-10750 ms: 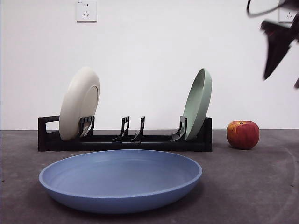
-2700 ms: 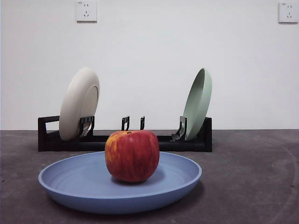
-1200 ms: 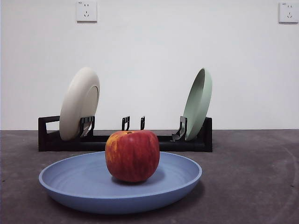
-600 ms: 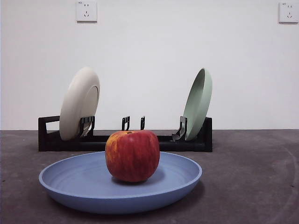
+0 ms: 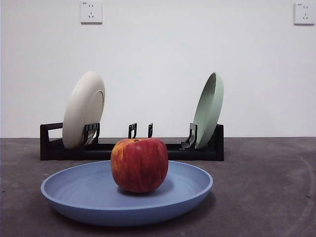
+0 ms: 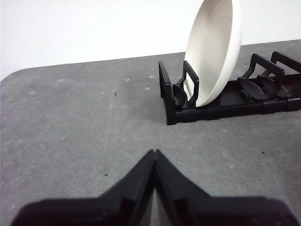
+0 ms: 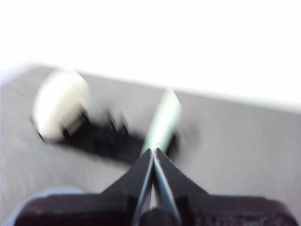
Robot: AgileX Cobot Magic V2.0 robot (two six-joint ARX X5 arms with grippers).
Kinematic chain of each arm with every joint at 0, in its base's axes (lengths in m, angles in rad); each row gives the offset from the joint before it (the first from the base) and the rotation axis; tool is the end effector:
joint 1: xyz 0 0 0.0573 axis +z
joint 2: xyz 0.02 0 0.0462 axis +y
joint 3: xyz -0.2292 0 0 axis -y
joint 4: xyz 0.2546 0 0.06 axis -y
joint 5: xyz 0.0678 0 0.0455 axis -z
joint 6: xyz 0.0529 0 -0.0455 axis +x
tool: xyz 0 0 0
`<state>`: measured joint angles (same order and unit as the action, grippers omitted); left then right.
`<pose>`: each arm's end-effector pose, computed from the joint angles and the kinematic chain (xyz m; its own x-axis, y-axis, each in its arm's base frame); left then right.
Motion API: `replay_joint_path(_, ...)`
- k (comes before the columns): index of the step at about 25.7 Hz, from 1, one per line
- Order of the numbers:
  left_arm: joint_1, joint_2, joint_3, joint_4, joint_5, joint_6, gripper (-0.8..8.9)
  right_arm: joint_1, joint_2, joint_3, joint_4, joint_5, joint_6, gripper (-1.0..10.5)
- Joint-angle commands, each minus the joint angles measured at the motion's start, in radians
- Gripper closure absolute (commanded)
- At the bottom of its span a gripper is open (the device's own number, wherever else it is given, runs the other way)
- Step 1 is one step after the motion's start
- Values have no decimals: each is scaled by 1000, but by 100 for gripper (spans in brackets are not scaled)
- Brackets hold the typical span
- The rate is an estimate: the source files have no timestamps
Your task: Take the blue plate from the plate rack,put the plate on the table,take the apple from the table,put the apple in the plate
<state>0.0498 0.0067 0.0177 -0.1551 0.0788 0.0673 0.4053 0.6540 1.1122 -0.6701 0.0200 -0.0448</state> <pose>0.1640 0.0040 0.1505 0.9893 -0.0295 -0.1432 0.0378 0.9978 0.0553 0.1455 0.0613 0.3840 0.9061 0.3670 -0.2103 -0.3845 0.9219 -0.0480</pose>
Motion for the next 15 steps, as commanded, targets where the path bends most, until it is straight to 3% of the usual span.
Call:
replay_joint_path(1, 3, 0, -10, 5, 0, -4, 818, -185, -69, -231, 245, -196, -85, 946)
replay_joint_path(3, 3, 0, -10, 5, 1, -4, 818, -283, -124, -386, 371, -287, -85, 946)
replay_joint_path(5, 3, 0, -10, 5, 1, -4, 817, -335, -167, -497, 455, -313, -85, 946)
replay_joint_path(10, 3, 0, -10, 5, 1, -4, 818, -401, -285, -740, 608, -306, -87, 946)
replay_joint_path(15, 3, 0, -10, 5, 1, -4, 818, -414, -414, -899, 677, -240, -87, 946)
